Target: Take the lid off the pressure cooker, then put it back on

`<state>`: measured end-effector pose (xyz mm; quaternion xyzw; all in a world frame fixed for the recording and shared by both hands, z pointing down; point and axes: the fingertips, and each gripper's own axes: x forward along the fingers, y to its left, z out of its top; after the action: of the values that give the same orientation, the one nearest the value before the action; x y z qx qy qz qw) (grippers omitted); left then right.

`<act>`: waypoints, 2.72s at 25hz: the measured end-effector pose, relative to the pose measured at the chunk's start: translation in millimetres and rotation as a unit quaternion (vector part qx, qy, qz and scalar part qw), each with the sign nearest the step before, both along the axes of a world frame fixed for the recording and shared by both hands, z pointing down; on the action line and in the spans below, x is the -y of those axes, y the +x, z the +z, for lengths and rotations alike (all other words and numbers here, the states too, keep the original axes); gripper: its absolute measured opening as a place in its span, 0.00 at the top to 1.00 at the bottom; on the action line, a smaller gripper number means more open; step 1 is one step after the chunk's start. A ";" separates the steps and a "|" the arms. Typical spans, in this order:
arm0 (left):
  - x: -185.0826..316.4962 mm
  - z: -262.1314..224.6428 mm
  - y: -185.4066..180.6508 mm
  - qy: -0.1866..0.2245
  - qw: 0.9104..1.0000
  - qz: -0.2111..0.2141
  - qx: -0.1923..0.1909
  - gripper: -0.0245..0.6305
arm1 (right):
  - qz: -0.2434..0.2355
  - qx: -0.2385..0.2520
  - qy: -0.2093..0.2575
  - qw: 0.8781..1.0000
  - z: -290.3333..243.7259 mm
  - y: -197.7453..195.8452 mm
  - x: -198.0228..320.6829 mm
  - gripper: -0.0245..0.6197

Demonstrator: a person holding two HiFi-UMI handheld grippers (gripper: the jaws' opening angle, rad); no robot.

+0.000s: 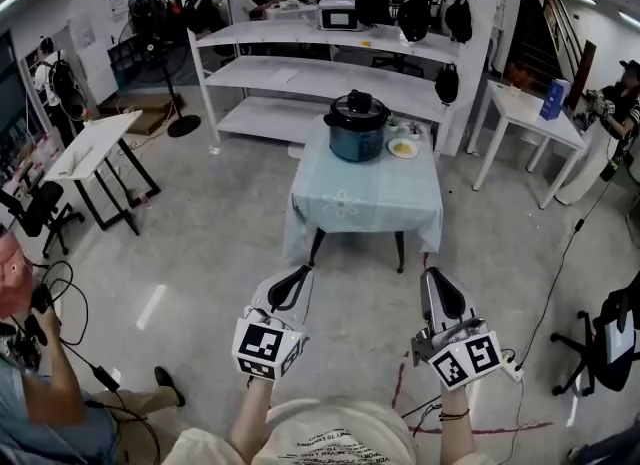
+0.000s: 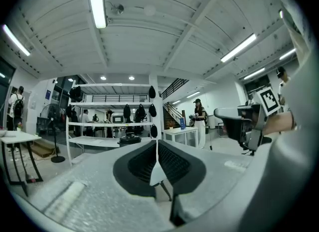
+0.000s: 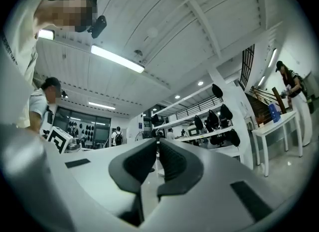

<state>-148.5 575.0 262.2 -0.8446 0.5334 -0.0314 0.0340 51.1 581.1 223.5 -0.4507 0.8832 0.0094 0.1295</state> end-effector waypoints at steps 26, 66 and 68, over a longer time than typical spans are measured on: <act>50.2 15.4 33.3 0.001 0.999 -0.004 -0.032 0.51 | -0.001 0.003 -0.035 0.999 32.3 32.3 60.9 0.45; 367.2 65.8 -28.7 -0.078 0.995 0.040 -0.040 0.51 | 0.024 0.000 -0.105 0.994 71.8 -30.7 364.7 0.45; 373.1 68.5 -31.6 -0.081 0.995 0.036 -0.045 0.51 | 0.019 -0.004 -0.108 0.994 73.7 -34.5 372.8 0.45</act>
<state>-180.1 201.9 330.7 -0.8639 0.4992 -0.0352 -0.0572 16.6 208.2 297.2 -0.4790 0.8706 -0.0824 0.0765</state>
